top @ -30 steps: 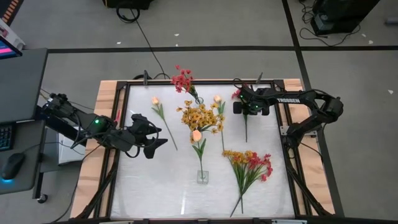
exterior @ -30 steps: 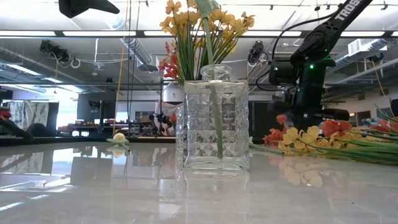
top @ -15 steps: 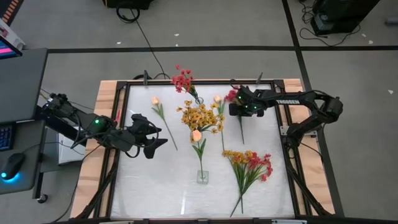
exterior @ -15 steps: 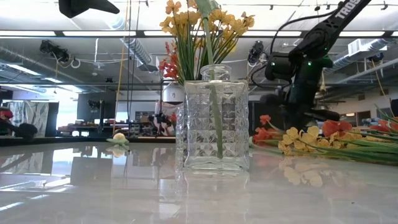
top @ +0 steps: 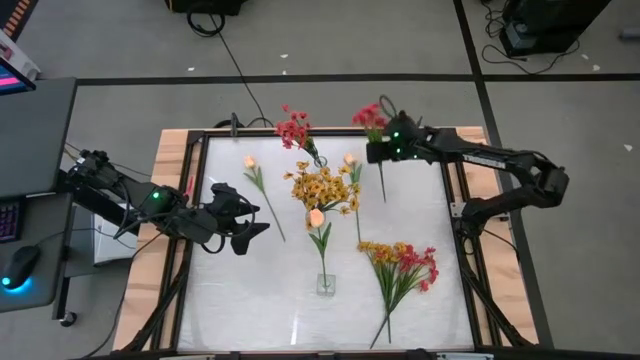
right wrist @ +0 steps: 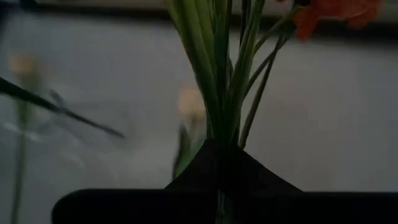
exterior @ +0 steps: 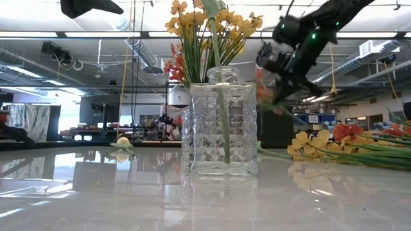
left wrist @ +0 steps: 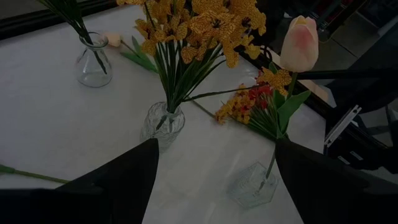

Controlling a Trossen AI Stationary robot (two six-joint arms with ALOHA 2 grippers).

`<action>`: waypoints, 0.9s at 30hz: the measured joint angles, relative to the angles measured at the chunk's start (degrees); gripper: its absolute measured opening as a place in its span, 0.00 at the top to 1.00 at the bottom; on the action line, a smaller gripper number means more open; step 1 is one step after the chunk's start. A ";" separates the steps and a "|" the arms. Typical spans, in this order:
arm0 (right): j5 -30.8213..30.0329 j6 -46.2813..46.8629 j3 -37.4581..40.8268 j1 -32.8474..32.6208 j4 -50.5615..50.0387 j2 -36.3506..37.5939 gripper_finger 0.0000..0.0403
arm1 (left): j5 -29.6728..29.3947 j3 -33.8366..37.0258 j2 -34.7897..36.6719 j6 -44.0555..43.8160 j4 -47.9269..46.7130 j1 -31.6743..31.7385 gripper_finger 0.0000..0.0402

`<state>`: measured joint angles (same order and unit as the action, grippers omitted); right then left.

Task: Sort flowers into vase by color
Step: Put the top red flowers into the top transparent vase

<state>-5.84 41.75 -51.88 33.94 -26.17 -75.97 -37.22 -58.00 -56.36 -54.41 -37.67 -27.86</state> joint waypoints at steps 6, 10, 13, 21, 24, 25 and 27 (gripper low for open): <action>-0.64 -6.20 -0.63 1.46 10.50 5.20 0.96 | 0.01 0.00 0.00 0.00 0.00 -0.02 0.18; -0.52 -12.22 -0.63 2.26 20.31 7.04 0.96 | -0.01 0.00 0.00 0.00 -0.02 -0.02 0.18; 1.38 -16.59 -0.63 3.18 28.36 7.20 0.96 | 0.01 0.00 0.00 0.00 -0.02 -0.02 0.18; 11.27 -17.46 -0.65 5.84 48.92 4.22 0.96 | -0.01 0.00 0.00 0.00 -0.02 0.00 0.18; 15.05 -17.47 -0.65 6.00 54.54 2.57 0.95 | 0.00 0.00 0.01 0.00 0.00 0.00 0.18; 16.33 -17.51 -0.65 6.00 56.08 1.83 0.95 | -0.01 -0.01 0.01 0.00 0.00 0.00 0.18; 18.97 -17.47 -0.65 6.00 59.49 0.04 0.95 | -0.01 0.00 0.01 0.00 0.00 -0.01 0.18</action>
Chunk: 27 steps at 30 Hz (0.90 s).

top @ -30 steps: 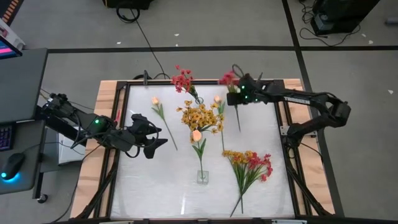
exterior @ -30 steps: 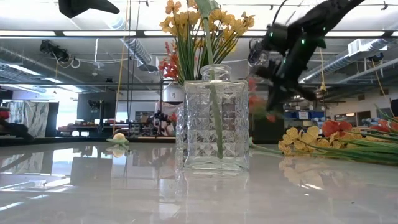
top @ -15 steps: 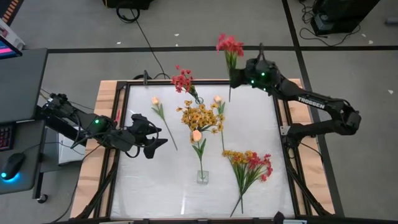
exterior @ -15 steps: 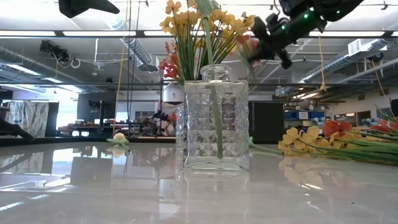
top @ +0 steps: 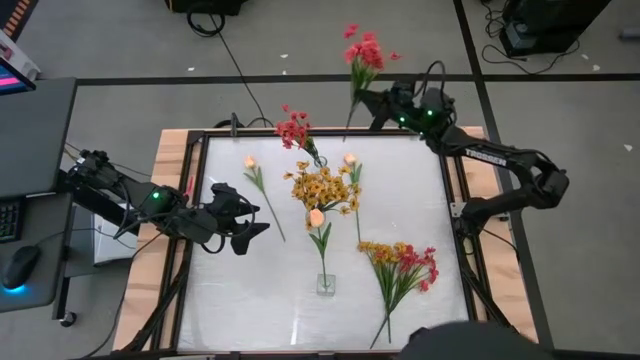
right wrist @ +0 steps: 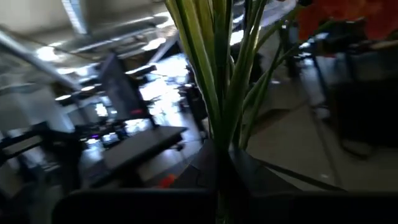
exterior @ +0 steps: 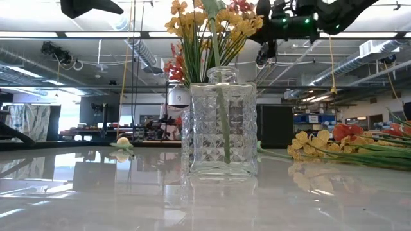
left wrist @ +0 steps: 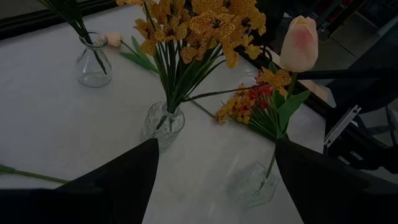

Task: Sort flowers into vase by color
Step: Put the top red flowers into the top transparent vase

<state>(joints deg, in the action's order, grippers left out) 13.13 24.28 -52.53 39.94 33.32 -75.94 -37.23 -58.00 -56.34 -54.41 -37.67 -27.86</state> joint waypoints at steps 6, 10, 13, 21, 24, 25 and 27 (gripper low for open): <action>9.26 0.85 0.00 0.00 9.66 -6.82 0.95 | 0.00 0.00 0.00 0.00 0.00 0.01 0.18; 16.77 1.23 0.00 0.00 17.84 -11.73 0.95 | 0.00 -0.02 -0.01 0.00 0.01 0.01 0.18; 20.35 1.66 0.00 -0.02 22.77 -14.95 0.96 | 0.00 -0.02 -0.01 0.00 0.02 0.01 0.18; 26.02 -2.01 0.01 0.07 30.92 -21.26 0.96 | 0.00 0.00 -0.01 0.00 0.02 0.01 0.18; 27.01 -6.16 0.02 0.07 32.28 -22.79 0.96 | 0.02 0.00 -0.01 0.00 0.00 0.01 0.18; 27.01 -7.13 0.02 0.04 32.28 -23.20 0.96 | 0.01 -0.02 0.00 0.00 0.02 0.01 0.18; 26.99 -8.08 0.02 0.19 32.23 -23.80 0.96 | 0.02 -0.02 -0.01 0.00 0.01 0.01 0.18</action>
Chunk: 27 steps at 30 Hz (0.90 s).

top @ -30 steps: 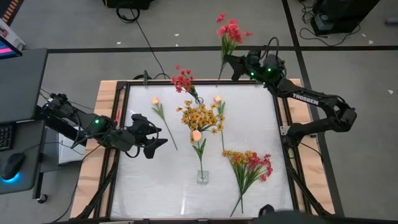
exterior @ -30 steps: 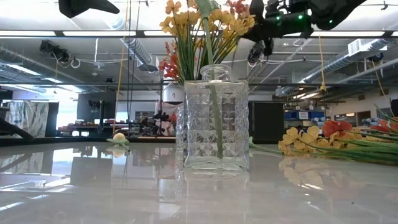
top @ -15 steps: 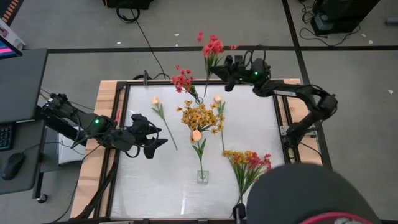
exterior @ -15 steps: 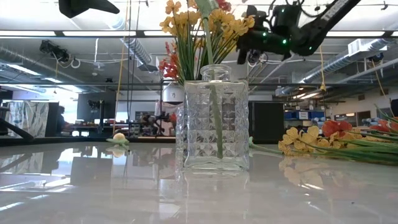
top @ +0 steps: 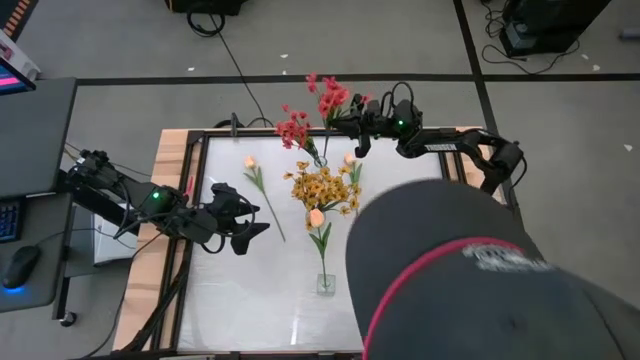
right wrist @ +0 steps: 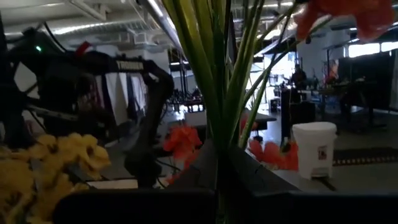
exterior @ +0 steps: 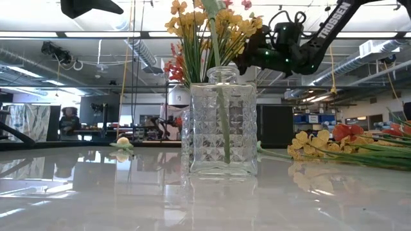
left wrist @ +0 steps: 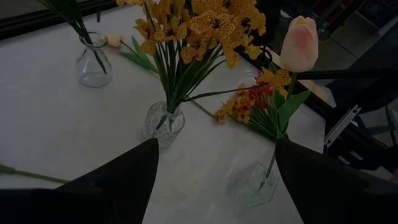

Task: Sort flowers into vase by color
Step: Put the top red flowers into the top transparent vase

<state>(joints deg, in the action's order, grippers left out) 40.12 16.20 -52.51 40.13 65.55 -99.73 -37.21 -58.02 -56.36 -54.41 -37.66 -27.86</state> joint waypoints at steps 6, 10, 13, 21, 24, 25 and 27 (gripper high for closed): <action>-1.17 0.13 0.00 0.25 -0.35 -0.58 0.96 | -0.02 0.00 0.02 0.00 0.01 0.00 0.18; -1.56 0.27 0.00 0.21 -1.55 -0.56 0.96 | -0.01 0.00 0.02 0.00 0.04 0.00 0.18; -1.20 0.28 0.00 -0.29 -3.07 -0.56 0.96 | -0.02 0.00 0.02 0.00 0.07 0.00 0.18; -3.30 -2.74 0.00 -1.84 -5.45 -0.56 0.96 | -0.01 0.00 0.02 0.00 0.15 0.00 0.18; -3.21 -2.86 0.00 -1.87 -6.39 -0.56 0.96 | -0.02 0.00 0.02 0.00 0.16 0.00 0.18; -3.18 -2.92 0.00 -1.87 -6.12 -0.56 0.96 | -0.01 0.00 0.02 0.00 0.14 0.00 0.18; -3.35 -2.90 0.00 -1.87 -6.07 -0.56 0.95 | -0.02 0.00 0.02 0.00 0.14 0.00 0.18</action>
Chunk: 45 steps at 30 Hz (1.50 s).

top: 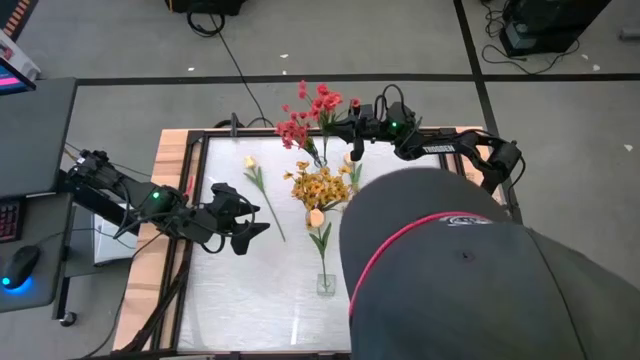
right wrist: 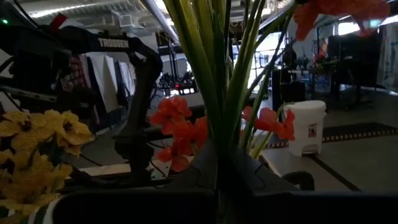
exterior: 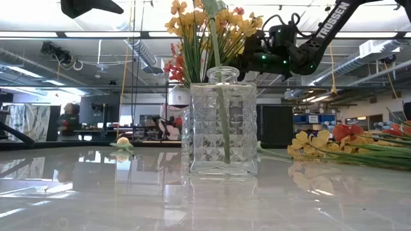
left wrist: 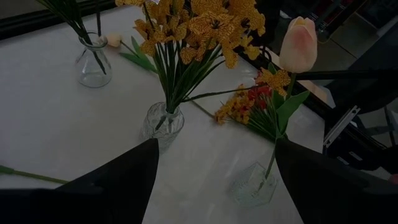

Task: Sort flowers into vase by color
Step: Put the top red flowers into the top transparent vase

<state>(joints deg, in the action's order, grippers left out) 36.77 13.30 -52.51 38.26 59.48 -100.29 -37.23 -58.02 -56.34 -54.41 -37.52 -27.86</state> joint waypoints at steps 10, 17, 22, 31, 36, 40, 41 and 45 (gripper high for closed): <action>0.36 -0.22 0.00 -0.07 -0.04 0.00 0.95 | 0.02 0.00 0.00 0.00 0.01 0.00 0.18; 0.29 -1.36 0.00 -0.04 -0.04 0.00 0.95 | 0.00 0.00 0.00 0.00 0.02 0.00 0.18; 0.29 -1.51 0.00 -0.07 -0.04 0.00 0.95 | 0.00 0.00 0.00 0.00 0.02 0.00 0.18; 0.17 -1.49 0.00 -0.05 -0.04 0.02 0.95 | 0.02 0.00 0.00 0.00 0.00 0.00 0.18; 0.16 -1.49 0.00 -0.07 -0.06 0.02 0.95 | 0.01 0.00 0.00 0.00 0.00 0.00 0.18; 0.16 -1.40 0.00 -0.07 -0.09 0.02 0.95 | 0.00 0.00 0.00 0.00 0.00 0.00 0.18; 0.15 -1.16 0.00 -0.07 -0.08 0.03 0.95 | 0.01 0.00 0.00 0.00 0.02 0.00 0.18; -1.24 -0.44 0.00 -0.37 -0.11 0.04 0.95 | 0.01 0.00 -0.01 0.00 0.00 0.00 0.18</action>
<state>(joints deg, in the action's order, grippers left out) 35.53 12.86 -52.51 37.89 59.37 -100.25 -37.22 -58.02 -56.35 -54.41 -37.52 -27.86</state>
